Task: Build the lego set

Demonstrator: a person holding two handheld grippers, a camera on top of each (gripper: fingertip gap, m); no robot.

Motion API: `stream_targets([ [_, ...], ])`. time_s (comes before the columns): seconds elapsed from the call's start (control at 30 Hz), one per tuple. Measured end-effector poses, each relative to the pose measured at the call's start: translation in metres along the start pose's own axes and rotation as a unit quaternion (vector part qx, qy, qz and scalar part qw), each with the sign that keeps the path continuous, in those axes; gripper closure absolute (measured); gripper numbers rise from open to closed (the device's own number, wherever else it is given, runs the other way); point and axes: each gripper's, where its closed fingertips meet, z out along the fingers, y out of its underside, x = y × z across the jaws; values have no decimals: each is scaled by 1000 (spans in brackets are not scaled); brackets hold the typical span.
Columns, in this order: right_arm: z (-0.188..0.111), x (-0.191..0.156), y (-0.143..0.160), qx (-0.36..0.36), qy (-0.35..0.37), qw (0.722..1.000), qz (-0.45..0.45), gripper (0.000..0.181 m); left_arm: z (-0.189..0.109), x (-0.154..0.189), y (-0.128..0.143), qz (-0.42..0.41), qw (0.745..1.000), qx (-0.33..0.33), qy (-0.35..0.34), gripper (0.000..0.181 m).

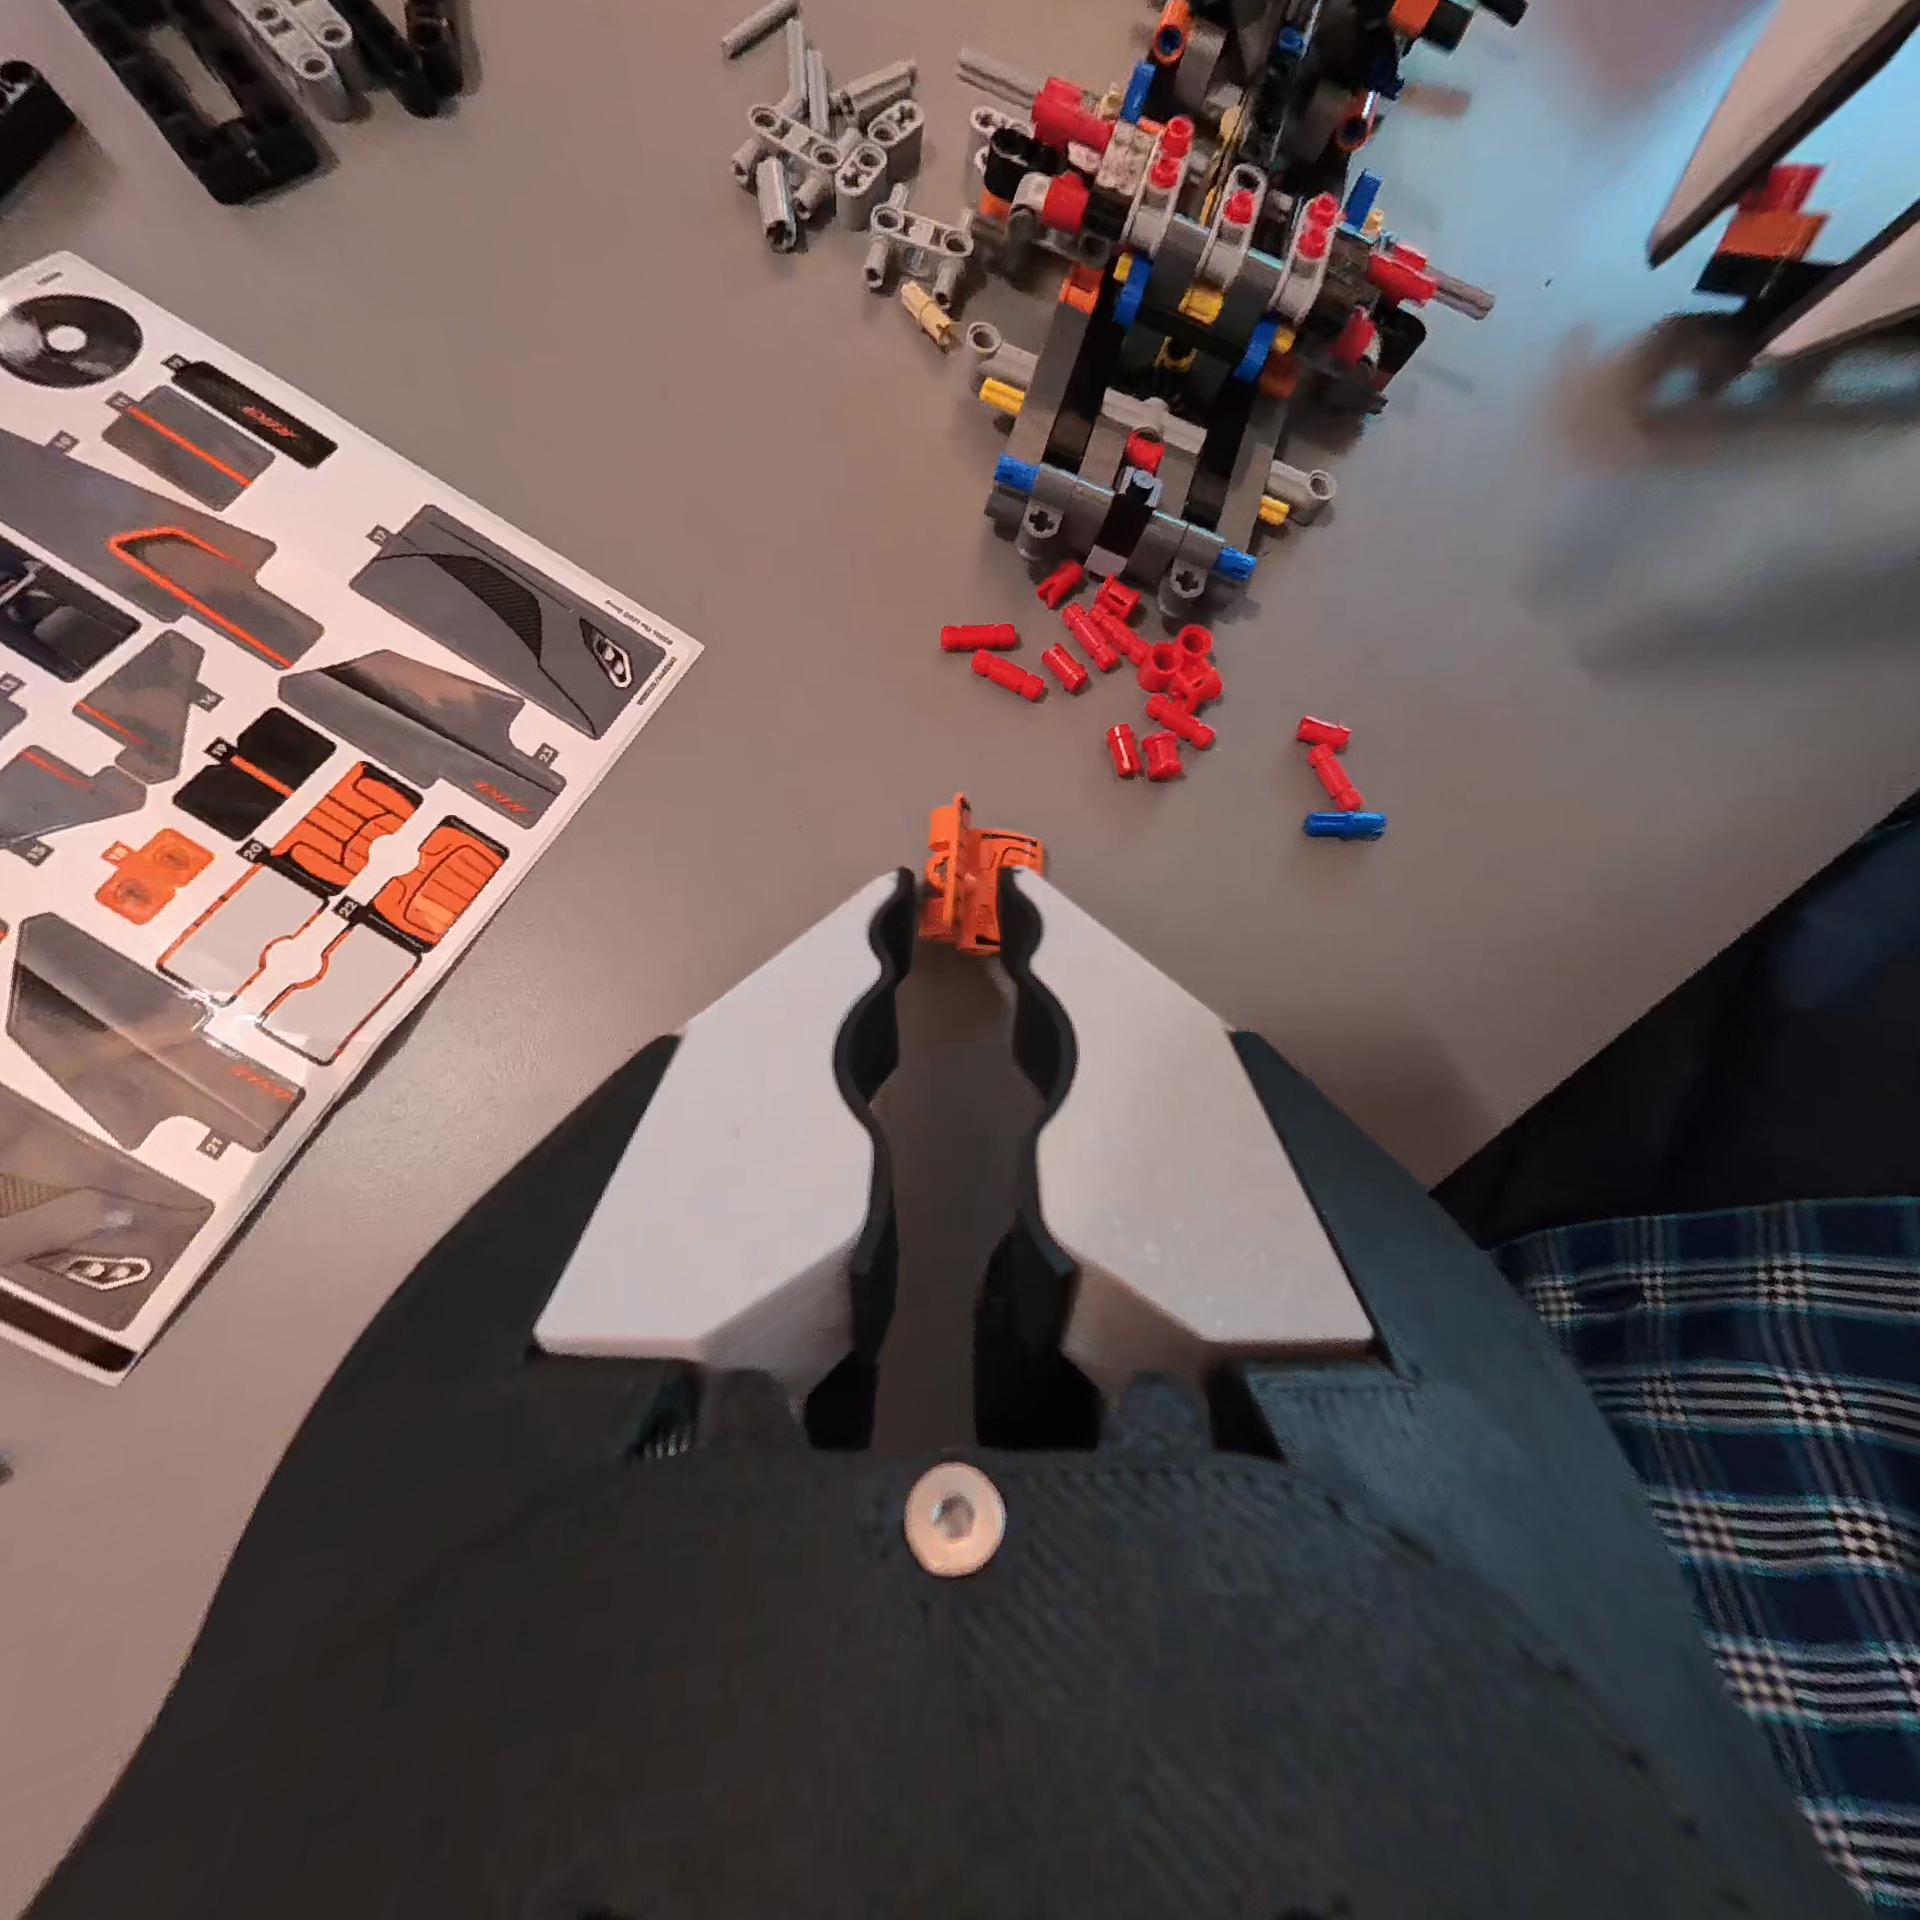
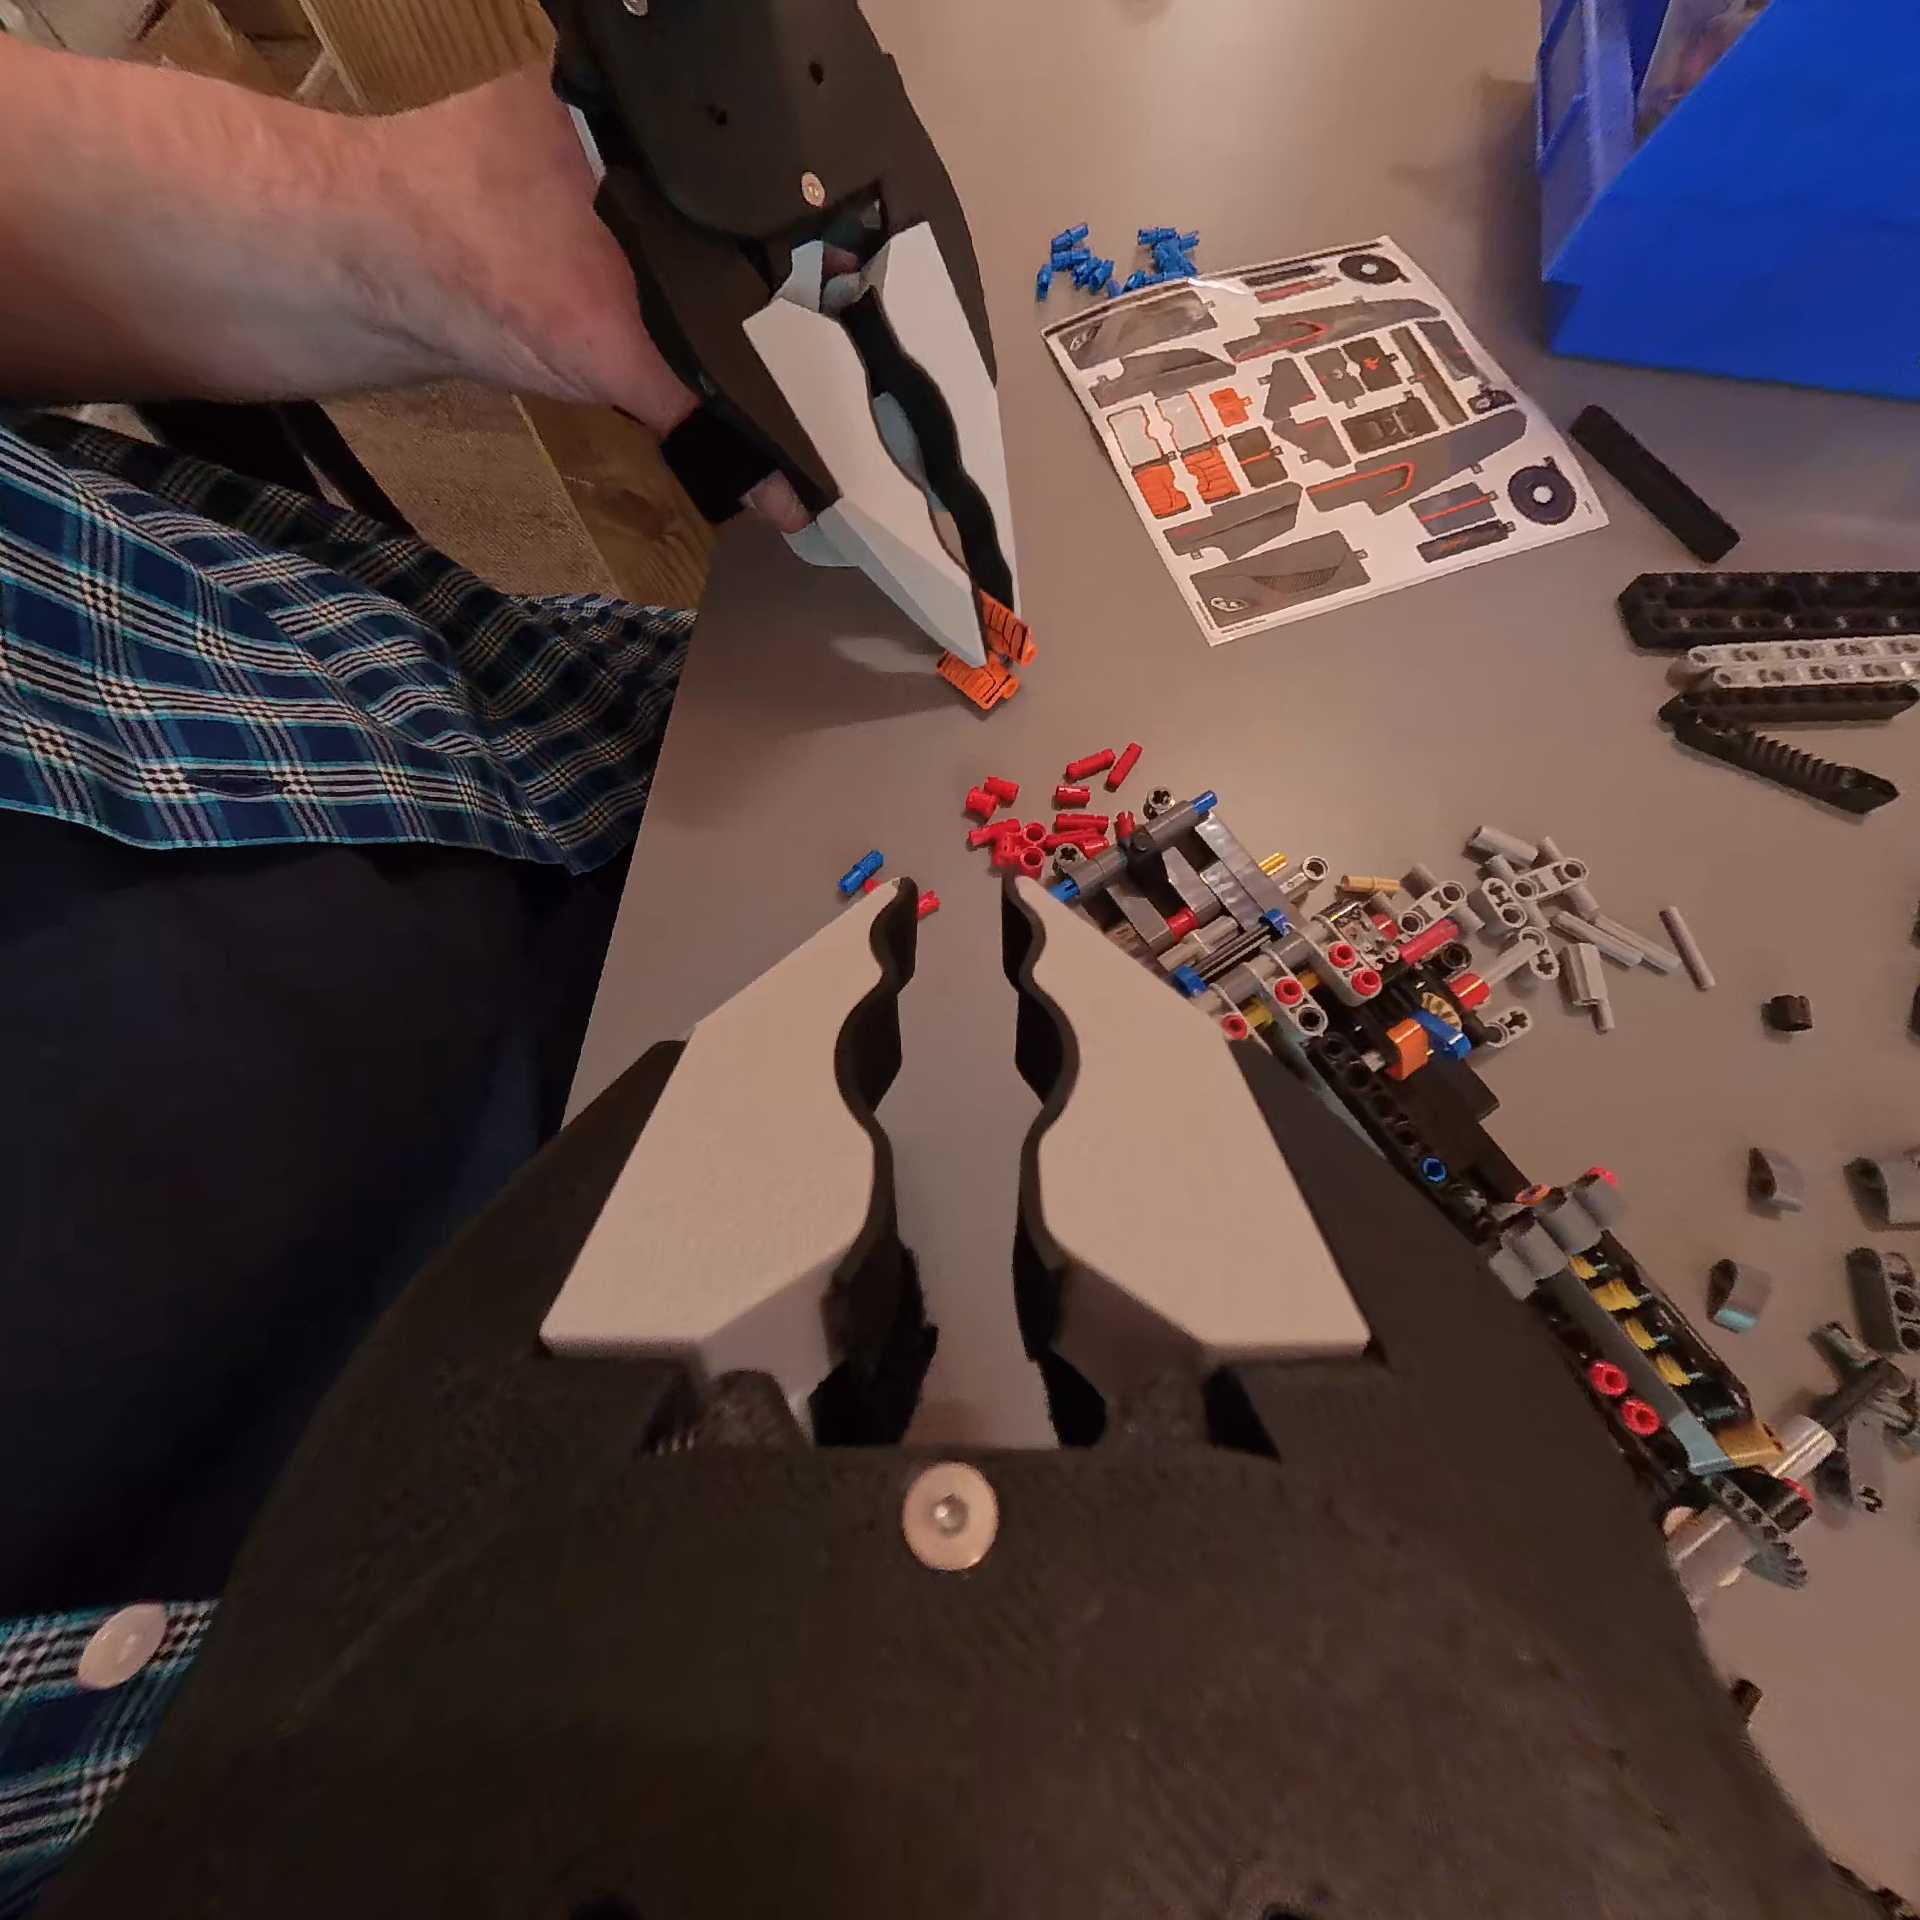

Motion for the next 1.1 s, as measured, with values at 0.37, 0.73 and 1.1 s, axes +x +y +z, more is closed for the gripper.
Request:
stream_targets([
  [0.37, 43, -37, 23, -63, -36, 997, 0, 165, -7, 1, -3, 65, 998, 0, 21, 174],
  [0.73, 32, -37, 9, -17, -34, 999, 1, 166, -2, 3, -6, 70, 995, 19, 69, 174],
  [1.1, 10, -30, -6, 70, -60, 995, 27, 166, 7, 1, -16, 20, 993, 40, 105, 174],
])
